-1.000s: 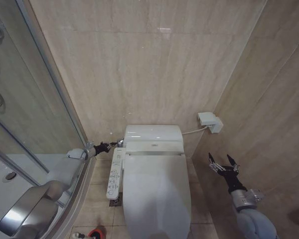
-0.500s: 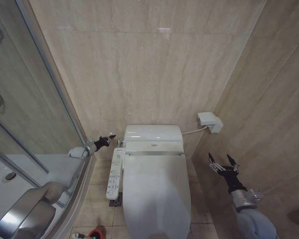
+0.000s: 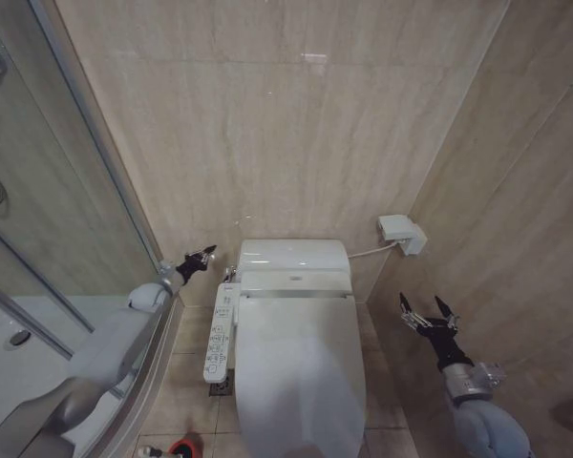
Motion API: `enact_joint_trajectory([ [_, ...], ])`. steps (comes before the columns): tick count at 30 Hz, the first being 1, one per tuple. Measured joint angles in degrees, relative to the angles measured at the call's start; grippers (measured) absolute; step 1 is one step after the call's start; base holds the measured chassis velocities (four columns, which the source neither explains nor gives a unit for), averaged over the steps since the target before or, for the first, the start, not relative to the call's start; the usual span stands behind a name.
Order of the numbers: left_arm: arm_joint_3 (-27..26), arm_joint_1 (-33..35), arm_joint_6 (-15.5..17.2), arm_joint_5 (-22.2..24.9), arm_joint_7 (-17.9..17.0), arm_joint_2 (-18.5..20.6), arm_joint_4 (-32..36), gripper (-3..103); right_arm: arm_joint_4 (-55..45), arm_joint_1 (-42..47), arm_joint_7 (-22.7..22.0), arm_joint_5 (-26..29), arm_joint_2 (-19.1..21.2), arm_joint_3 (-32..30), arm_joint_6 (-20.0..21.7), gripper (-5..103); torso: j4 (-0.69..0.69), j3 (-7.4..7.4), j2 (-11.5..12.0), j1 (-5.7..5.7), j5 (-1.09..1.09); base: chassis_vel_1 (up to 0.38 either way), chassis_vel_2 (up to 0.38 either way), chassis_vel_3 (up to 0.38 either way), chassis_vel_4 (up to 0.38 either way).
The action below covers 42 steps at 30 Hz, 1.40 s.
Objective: Open the toilet lid, clean the toilet bowl with a toilet brush, close the toilet lid, and flush.
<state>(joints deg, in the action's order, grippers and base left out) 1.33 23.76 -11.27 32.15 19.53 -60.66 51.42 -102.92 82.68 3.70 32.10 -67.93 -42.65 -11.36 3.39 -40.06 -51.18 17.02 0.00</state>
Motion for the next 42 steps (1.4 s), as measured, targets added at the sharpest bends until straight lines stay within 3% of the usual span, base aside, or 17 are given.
enact_joint_trajectory([
  [2, -0.7, 1.1, 0.6, 0.3, -2.0, 0.7, 1.5, 0, 0.0, 0.0, 0.0, 0.0, 0.0, 0.0, 0.0, 100, 0.00, 0.00, 0.0, 0.00, -0.01, 0.000, 0.000, 0.000, 0.000],
  [6, -3.7, 6.1, 3.6, 2.7, -9.3, 3.7, 9.4, 4, 0.0, 0.0, 0.0, 0.0, 0.0, 0.0, 0.0, 100, 0.01, -0.01, 0.0, 0.00, -0.01, 0.000, 0.000, 0.000, 0.000],
  [7, -3.7, 6.1, 3.6, 2.7, -9.3, 3.7, 9.4, 4, 0.0, 0.0, 0.0, 0.0, 0.0, 0.0, 0.0, 100, 0.01, -0.01, 0.0, 0.00, -0.01, 0.000, 0.000, 0.000, 0.000],
  [13, -7.2, 10.8, 5.1, 4.5, -17.2, 5.1, 16.4, 4, 0.0, 0.0, 0.0, 0.0, 0.0, 0.0, 0.0, 100, 0.02, 0.00, 0.0, 0.00, 0.01, 0.000, 0.000, 0.000, 0.000],
  [14, -7.8, 11.7, 5.4, 5.0, -18.8, 5.1, 17.4, 31, 0.0, 0.0, 0.0, 0.0, 0.0, 0.0, 0.0, 100, 0.01, -0.01, 0.0, 0.00, 0.00, 0.000, 0.000, 0.000, 0.000],
  [21, -10.2, 16.3, 8.0, 7.0, -25.2, 5.1, 24.3, 31, 0.0, 0.0, 0.0, 0.0, 0.0, 0.0, 0.0, 100, 0.02, 0.00, 0.0, 0.00, 0.00, 0.000, 0.000, 0.000, 0.000],
  [22, -10.6, 17.2, 8.6, 7.1, -26.0, 5.1, 25.6, 58, 0.0, 0.0, 0.0, 0.0, 0.0, 0.0, 0.0, 100, 0.02, 0.00, 0.0, 0.00, 0.00, 0.000, 0.000, 0.000, 0.000],
  [23, -11.1, 18.3, 9.1, 7.1, -26.9, 5.1, 27.0, 58, 0.0, 0.0, 0.0, 0.0, 0.0, 0.0, 0.0, 100, 0.02, 0.00, 0.0, 0.00, 0.01, 0.000, 0.000, 0.000, 0.000],
  [29, -13.4, 22.5, 10.2, 7.0, -28.5, 5.2, 32.1, 58, 0.0, 0.0, 0.0, 0.0, 0.0, 0.0, 0.0, 100, 0.02, 0.00, 0.0, 0.01, 0.01, 0.000, 0.000, 0.000, 0.000],
  [30, -14.1, 23.6, 10.3, 6.9, -28.6, 5.2, 33.4, 85, 0.0, 0.0, 0.0, 0.0, 0.0, 0.0, 0.0, 100, 0.01, 0.00, 0.0, 0.01, 0.00, 0.000, 0.000, 0.000, 0.000],
  [35, -17.8, 28.9, 10.6, 6.2, -28.1, 5.6, 37.6, 85, 0.0, 0.0, 0.0, 0.0, 0.0, 0.0, 0.0, 100, 0.01, 0.00, 0.0, 0.00, 0.00, 0.000, 0.000, 0.000, 0.000],
  [36, -18.7, 30.1, 10.6, 6.2, -27.4, 5.7, 38.4, 100, 0.0, 0.0, 0.0, 0.0, 0.0, 0.0, 0.0, 100, 0.01, 0.00, 0.0, 0.00, 0.00, 0.000, 0.000, 0.000, 0.000],
  [42, -22.1, 36.5, 9.0, 5.5, -23.0, 6.3, 42.1, 100, 0.0, 0.0, 0.0, 0.0, 0.0, 0.0, 0.0, 100, 0.01, 0.00, 0.0, 0.00, 0.00, 0.000, 0.000, 0.000, 0.000],
])
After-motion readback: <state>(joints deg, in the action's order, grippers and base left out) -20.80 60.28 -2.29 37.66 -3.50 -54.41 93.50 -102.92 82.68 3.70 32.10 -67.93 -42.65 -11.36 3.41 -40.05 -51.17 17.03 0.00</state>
